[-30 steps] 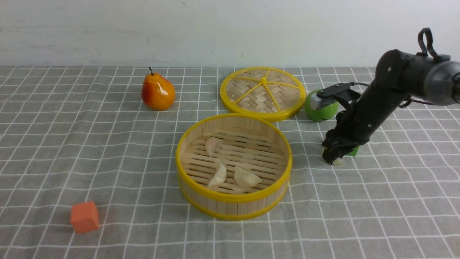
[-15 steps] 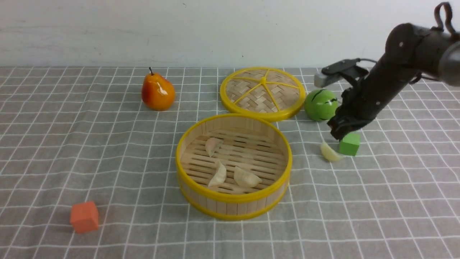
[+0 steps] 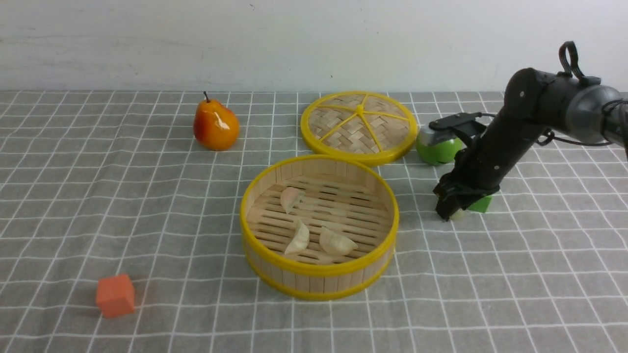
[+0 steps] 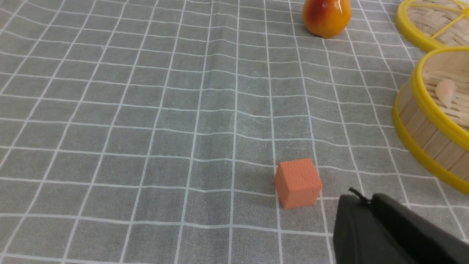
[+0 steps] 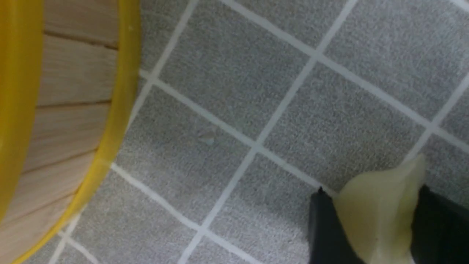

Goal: Put the dumplings into the steamer on the table with the grey tablecloth.
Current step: 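Reach for and grasp a dumpling lying on the table beside the steamer, then place the dumpling in the bamboo steamer basket with the right gripper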

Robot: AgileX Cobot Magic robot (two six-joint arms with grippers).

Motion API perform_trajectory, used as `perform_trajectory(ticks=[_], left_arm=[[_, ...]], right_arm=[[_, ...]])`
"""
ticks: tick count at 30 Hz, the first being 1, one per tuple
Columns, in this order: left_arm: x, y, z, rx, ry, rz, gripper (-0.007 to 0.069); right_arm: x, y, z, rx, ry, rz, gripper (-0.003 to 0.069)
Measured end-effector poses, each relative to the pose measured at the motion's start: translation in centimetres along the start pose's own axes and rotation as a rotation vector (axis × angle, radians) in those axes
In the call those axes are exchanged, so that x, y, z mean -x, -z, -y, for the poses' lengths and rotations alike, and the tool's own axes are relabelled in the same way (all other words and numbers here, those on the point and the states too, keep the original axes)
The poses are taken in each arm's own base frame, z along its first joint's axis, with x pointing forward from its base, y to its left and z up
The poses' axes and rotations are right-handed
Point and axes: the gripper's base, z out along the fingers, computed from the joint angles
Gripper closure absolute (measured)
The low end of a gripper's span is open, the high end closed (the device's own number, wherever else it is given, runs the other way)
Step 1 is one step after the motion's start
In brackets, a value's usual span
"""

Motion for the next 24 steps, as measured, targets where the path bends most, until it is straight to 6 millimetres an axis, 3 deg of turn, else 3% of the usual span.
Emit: perform_trajectory(ticks=[3,9,14,16,20,24], left_arm=[[0.0,0.0,0.0,0.000,0.000,0.000,0.0584],[0.0,0.0,0.0,0.000,0.000,0.000,0.0584],[0.0,0.0,0.0,-0.001,0.000,0.000,0.0584],[0.0,0.0,0.0,-0.001,0.000,0.000,0.0584],[0.0,0.0,0.0,-0.001,0.000,0.000,0.0584],[0.0,0.0,0.0,-0.001,0.000,0.000,0.0584]], right_arm=[[0.1,0.1,0.0,0.002,-0.017,0.003,0.0400],[0.7,1.5,-0.7,0.048,-0.034,0.021,0.0404],[4.3,7.9,-5.2,0.240,0.017,0.284,0.0405],[5.3,8.5,-7.8,0.310,0.094,0.350,0.0405],[6.2,5.3,-12.2,0.380,0.220,0.357,0.0405],[6.1,0.4,-13.4,0.347,0.238,0.305,0.0405]])
